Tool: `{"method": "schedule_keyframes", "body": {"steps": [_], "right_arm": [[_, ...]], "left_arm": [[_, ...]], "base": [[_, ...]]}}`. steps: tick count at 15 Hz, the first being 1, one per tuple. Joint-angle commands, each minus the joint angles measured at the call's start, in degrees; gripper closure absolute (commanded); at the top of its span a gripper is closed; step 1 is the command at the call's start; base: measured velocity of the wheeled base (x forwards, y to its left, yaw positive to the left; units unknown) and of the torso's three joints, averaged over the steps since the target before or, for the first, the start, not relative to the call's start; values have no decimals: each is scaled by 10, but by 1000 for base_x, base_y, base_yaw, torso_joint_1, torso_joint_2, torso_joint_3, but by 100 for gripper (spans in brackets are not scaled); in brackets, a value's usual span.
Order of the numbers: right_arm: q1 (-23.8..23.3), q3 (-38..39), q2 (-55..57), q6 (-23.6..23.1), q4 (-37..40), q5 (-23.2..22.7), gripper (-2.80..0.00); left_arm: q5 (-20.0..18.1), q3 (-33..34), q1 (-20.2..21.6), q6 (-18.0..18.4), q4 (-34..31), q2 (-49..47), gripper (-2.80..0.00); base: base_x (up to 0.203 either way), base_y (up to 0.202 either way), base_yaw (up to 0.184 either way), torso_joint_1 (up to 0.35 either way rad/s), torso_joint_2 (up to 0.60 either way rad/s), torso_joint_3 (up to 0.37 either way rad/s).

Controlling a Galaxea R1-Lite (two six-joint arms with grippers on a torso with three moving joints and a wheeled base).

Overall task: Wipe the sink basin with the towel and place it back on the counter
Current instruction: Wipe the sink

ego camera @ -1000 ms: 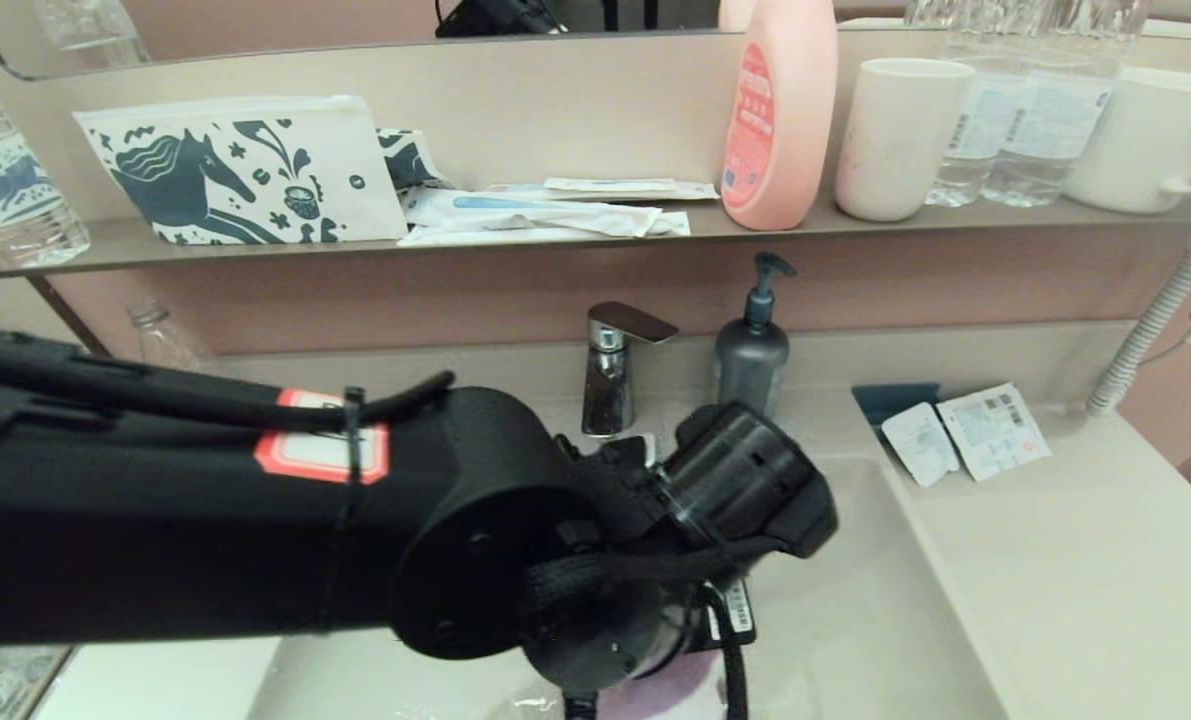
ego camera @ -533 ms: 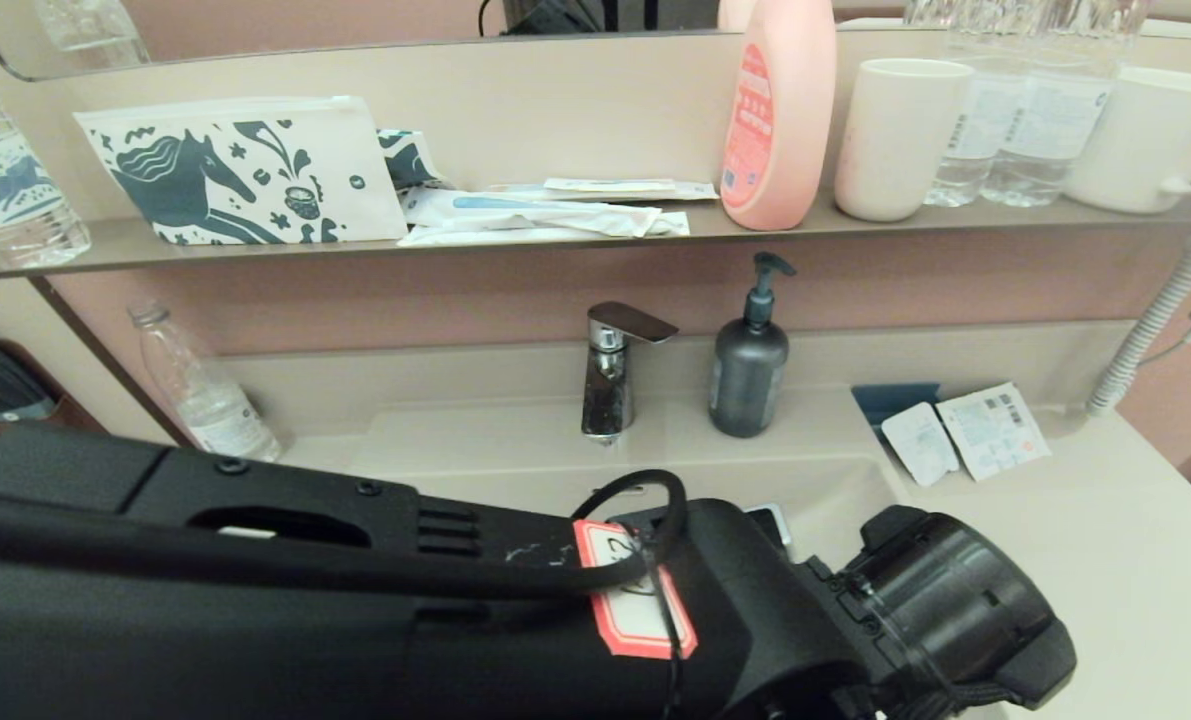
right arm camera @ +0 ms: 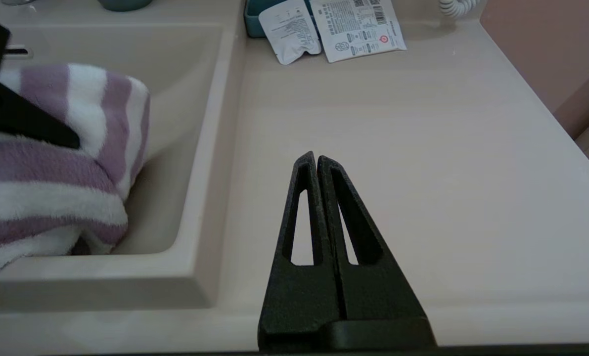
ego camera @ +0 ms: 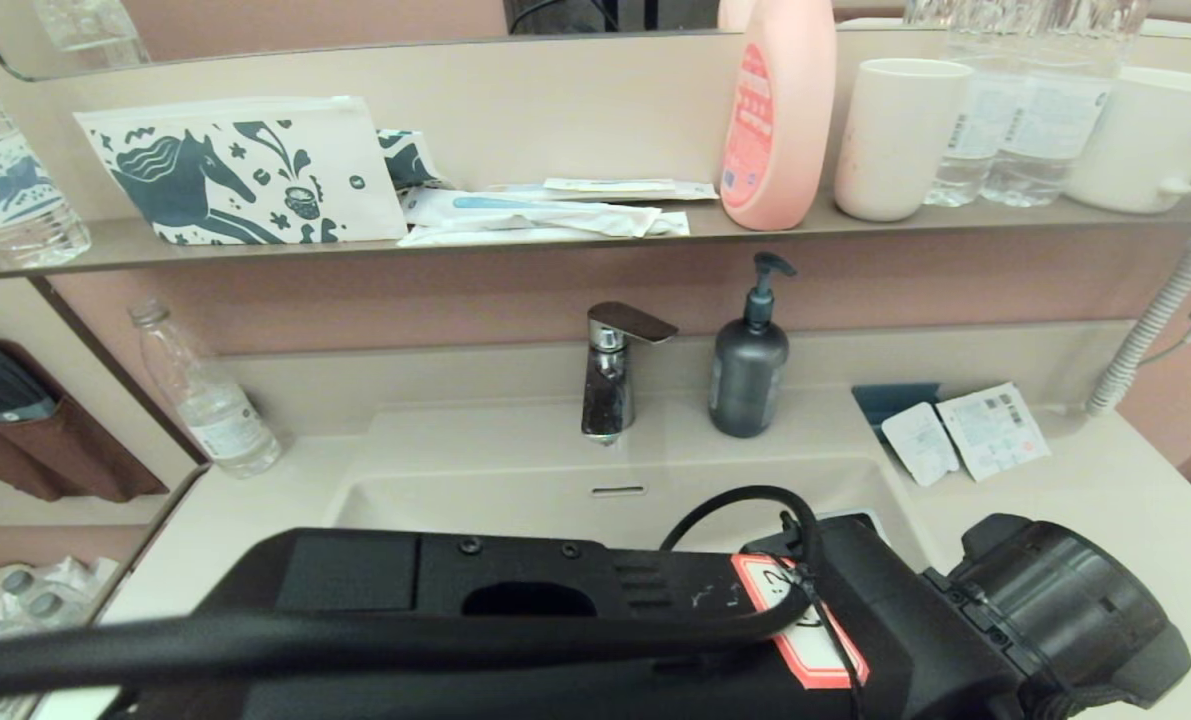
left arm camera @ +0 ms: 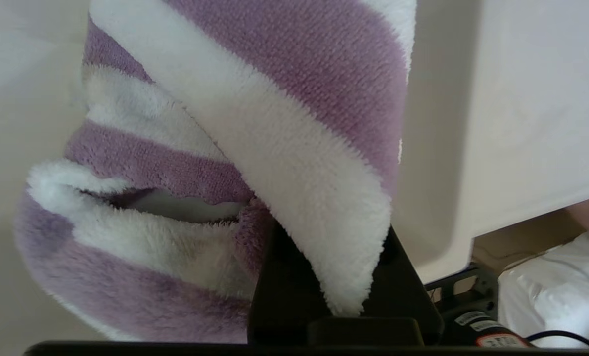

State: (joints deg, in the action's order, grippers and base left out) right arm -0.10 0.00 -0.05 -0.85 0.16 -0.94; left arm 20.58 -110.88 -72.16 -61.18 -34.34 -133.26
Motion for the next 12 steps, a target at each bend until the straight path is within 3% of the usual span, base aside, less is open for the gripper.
{"method": "schedule_keyframes", "body": {"steps": [1, 6, 9, 12], "right_arm": [[0, 0, 0, 0, 0, 0, 0], [0, 0, 0, 0, 0, 0, 0], [0, 0, 0, 0, 0, 0, 0], [0, 0, 0, 0, 0, 0, 0]], "left_arm": [[-14, -3, -1, -3, -4, -28, 0], [-19, -1, -1, -2, -9, -61, 0], [-50, -1, 1, -1, -69, -65, 0], [-58, -1, 10, 0, -103, -67, 0]], "base": [[0, 0, 0, 0, 0, 0], [0, 0, 0, 0, 0, 0], [0, 0, 0, 0, 0, 0], [0, 0, 0, 0, 0, 0]]}}
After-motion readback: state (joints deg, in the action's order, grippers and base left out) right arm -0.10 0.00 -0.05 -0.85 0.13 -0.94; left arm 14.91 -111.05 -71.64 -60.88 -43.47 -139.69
